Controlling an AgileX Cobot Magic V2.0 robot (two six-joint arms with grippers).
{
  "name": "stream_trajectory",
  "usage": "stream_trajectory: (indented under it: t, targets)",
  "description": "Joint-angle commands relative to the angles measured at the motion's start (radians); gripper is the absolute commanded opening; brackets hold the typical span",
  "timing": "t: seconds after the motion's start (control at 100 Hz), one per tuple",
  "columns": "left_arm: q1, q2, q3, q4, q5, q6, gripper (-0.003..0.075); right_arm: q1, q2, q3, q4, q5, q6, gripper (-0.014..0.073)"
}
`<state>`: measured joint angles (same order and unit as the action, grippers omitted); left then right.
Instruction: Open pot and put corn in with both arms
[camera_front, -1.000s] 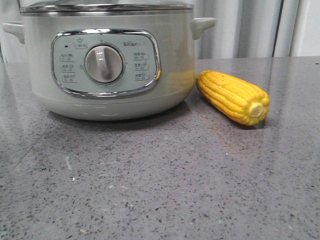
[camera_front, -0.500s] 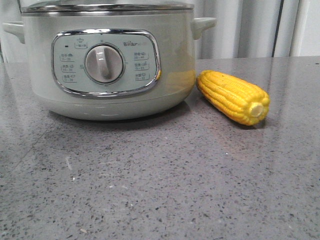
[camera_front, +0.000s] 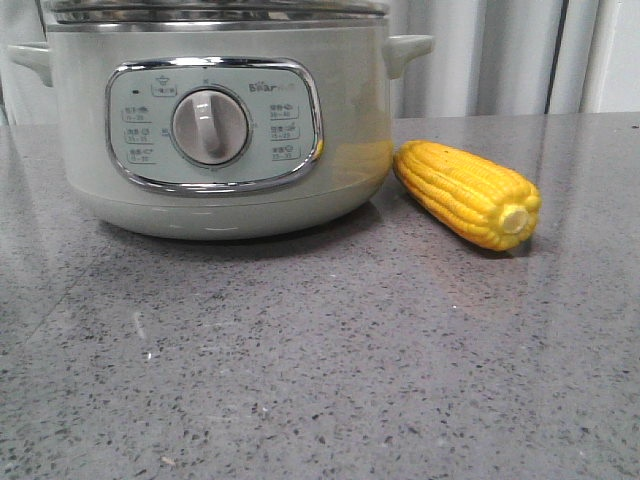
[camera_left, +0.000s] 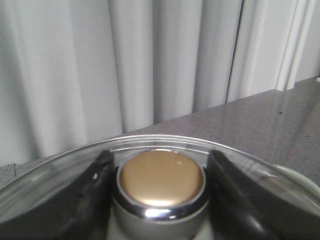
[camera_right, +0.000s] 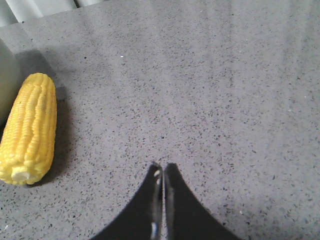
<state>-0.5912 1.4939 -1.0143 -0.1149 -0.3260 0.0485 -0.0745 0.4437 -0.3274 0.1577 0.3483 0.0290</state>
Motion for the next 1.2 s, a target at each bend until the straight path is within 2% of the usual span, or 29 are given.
stream_trajectory:
  t: [0.0,0.34,0.5,0.59,0.76,1.07,1.19]
  targets:
    - [-0.004,-0.070,-0.068,0.004,-0.139,0.001,-0.0020,0.000,0.012,-0.028,-0.003,-0.074,-0.008,-0.0071]
    - [-0.004,-0.184,-0.109,0.007,-0.021,0.010,-0.0020,0.000,0.012,-0.028,-0.003,-0.074,-0.008,-0.0071]
    - [-0.001,-0.284,-0.109,0.007,0.094,0.113,-0.0020,0.000,0.012,-0.028,-0.003,-0.074,-0.008,-0.0071]
    - [0.025,-0.346,-0.101,0.007,0.140,0.119,-0.0020,0.000,0.012,-0.028,-0.003,-0.074,-0.008,-0.0071]
    - [0.146,-0.462,-0.043,0.005,0.200,0.119,-0.0020,0.002,0.012,-0.028,-0.003,-0.074,-0.008,-0.0071]
    - [0.386,-0.723,0.165,0.001,0.283,0.119,-0.0020,0.002,0.010,-0.030,0.012,-0.120,-0.006,-0.0071]
    - [0.461,-0.835,0.250,0.001,0.297,0.119,-0.0020,0.005,0.012,-0.051,0.012,-0.069,-0.006,-0.0071]
